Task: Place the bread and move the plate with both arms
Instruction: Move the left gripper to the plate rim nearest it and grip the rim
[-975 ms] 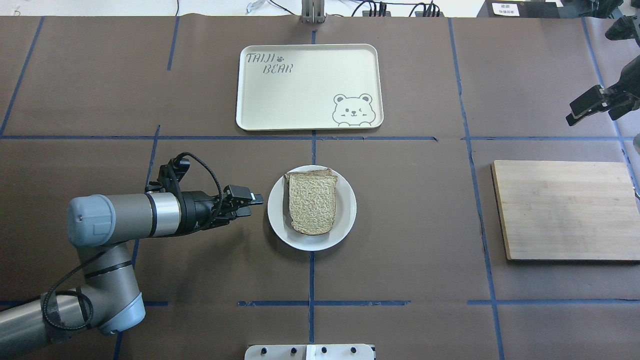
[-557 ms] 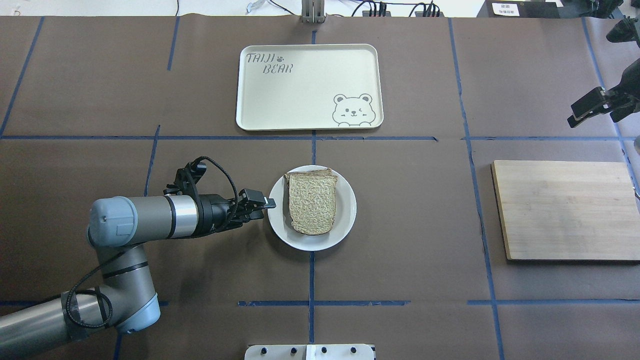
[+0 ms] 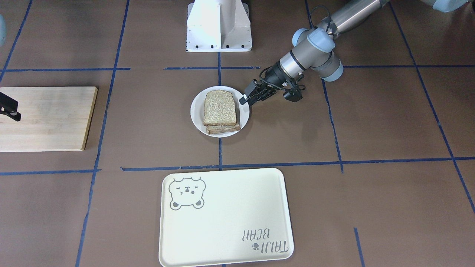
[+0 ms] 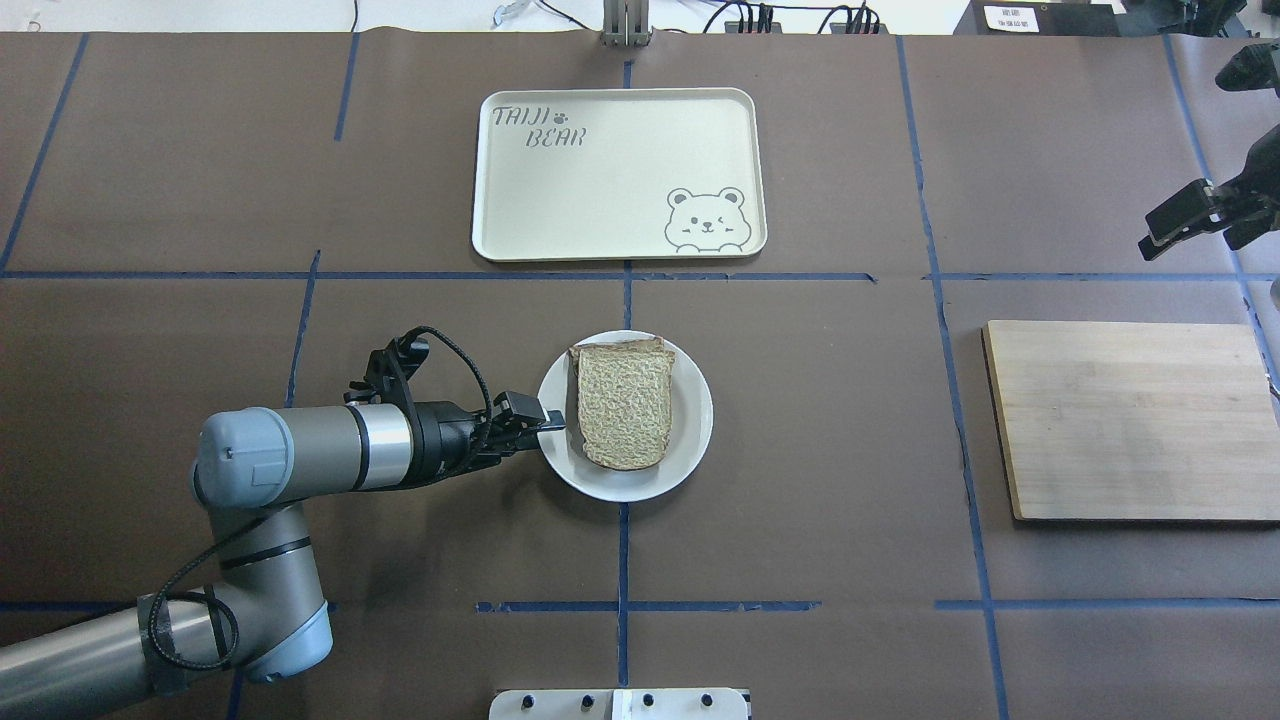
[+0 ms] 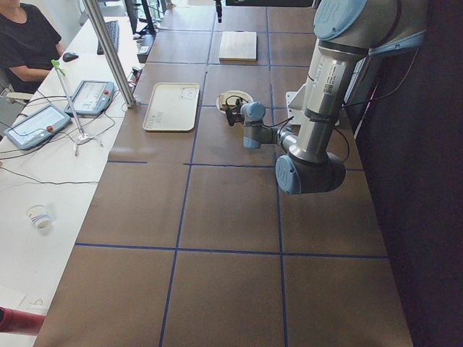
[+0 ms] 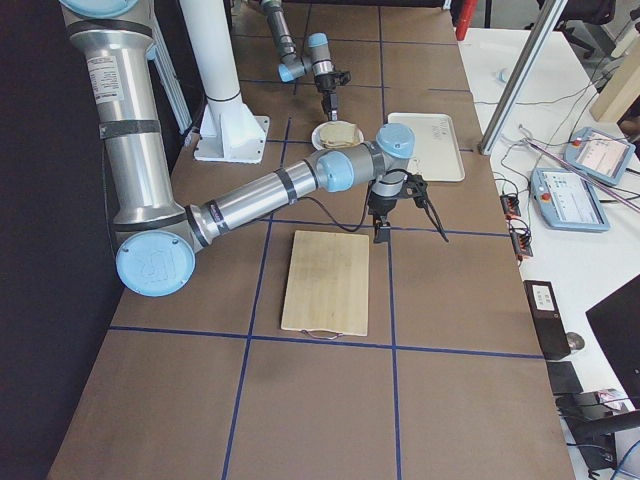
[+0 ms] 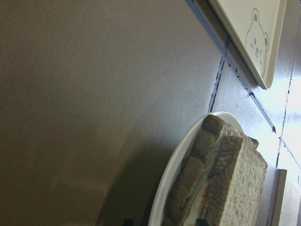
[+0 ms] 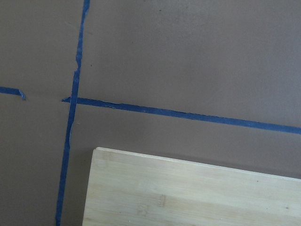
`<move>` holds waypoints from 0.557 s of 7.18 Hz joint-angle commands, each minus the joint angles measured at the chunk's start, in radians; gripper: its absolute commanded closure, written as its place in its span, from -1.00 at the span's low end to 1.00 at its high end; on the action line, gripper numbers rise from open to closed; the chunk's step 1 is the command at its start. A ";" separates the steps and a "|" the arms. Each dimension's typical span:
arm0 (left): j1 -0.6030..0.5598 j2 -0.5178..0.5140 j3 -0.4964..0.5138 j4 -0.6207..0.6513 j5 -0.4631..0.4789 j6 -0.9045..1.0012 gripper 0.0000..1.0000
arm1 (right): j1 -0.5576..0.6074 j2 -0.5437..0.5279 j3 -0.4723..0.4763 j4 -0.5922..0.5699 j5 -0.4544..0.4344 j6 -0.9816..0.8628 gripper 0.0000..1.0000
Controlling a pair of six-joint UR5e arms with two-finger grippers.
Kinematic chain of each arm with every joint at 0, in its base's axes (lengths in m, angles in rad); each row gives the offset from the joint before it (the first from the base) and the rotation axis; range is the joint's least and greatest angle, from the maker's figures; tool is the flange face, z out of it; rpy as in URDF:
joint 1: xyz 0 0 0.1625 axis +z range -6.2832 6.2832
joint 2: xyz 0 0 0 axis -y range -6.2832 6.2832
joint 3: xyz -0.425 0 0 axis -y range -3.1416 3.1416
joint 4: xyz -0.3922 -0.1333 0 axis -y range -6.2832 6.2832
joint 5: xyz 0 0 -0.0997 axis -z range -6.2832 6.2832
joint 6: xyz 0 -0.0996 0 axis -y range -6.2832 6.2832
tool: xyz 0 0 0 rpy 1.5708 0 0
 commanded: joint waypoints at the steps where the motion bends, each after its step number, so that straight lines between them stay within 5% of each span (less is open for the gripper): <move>1: 0.020 -0.025 0.017 0.000 0.018 0.001 0.05 | -0.002 -0.002 -0.003 0.000 0.000 -0.003 -1.00; 4: 0.025 -0.031 0.033 0.000 0.016 0.001 0.09 | -0.002 -0.002 -0.003 0.001 0.000 -0.003 -1.00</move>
